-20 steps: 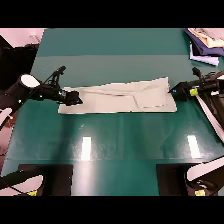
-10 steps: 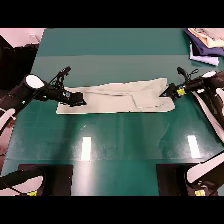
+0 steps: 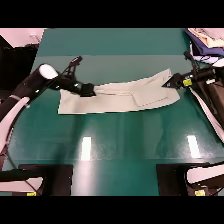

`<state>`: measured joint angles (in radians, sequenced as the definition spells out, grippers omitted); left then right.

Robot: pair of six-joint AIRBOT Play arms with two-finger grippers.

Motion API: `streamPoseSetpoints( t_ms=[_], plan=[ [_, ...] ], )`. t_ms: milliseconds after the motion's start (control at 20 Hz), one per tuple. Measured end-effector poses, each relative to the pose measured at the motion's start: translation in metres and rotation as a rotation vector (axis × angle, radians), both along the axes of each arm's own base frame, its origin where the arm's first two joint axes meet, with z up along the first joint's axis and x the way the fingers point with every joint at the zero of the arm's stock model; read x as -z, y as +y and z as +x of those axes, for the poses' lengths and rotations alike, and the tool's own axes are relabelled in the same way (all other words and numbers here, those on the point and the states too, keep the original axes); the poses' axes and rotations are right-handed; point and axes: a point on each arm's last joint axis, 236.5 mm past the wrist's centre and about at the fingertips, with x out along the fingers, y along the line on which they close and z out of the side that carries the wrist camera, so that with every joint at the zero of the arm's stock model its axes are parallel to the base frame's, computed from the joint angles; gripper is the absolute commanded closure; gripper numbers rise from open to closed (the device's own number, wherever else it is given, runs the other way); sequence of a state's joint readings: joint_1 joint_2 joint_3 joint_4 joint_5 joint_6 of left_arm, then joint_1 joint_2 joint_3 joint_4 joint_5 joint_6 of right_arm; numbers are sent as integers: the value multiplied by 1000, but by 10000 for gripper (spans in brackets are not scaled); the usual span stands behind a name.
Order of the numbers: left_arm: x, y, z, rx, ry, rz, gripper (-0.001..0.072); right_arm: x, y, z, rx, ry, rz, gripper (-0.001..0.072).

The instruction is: Fold the shirts.

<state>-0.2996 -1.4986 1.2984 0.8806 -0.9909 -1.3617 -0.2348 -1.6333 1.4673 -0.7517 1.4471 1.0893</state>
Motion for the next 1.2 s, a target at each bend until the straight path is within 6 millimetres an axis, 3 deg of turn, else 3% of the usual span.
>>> streamPoseSetpoints(
  t_ms=[150,300,550,750,950,1050,1200],
  plan=[
    [18,-40,19,50,10,1,686,-47,26,2,-48,-69,-9,703],
    [42,-78,29,88,37,0,686,-95,66,2,-113,-149,-12,703],
    [77,-109,28,120,86,10,685,-156,133,-11,-218,-272,3,703],
    [84,-112,30,120,93,14,685,-177,169,-22,-269,-328,20,703],
    [75,-107,28,154,72,51,685,-176,193,-27,-305,-336,33,703],
    [61,-95,32,172,36,89,685,-170,203,-29,-324,-322,37,703],
    [29,-52,46,158,-19,158,685,-159,219,-31,-348,-306,41,703]
  ],
)
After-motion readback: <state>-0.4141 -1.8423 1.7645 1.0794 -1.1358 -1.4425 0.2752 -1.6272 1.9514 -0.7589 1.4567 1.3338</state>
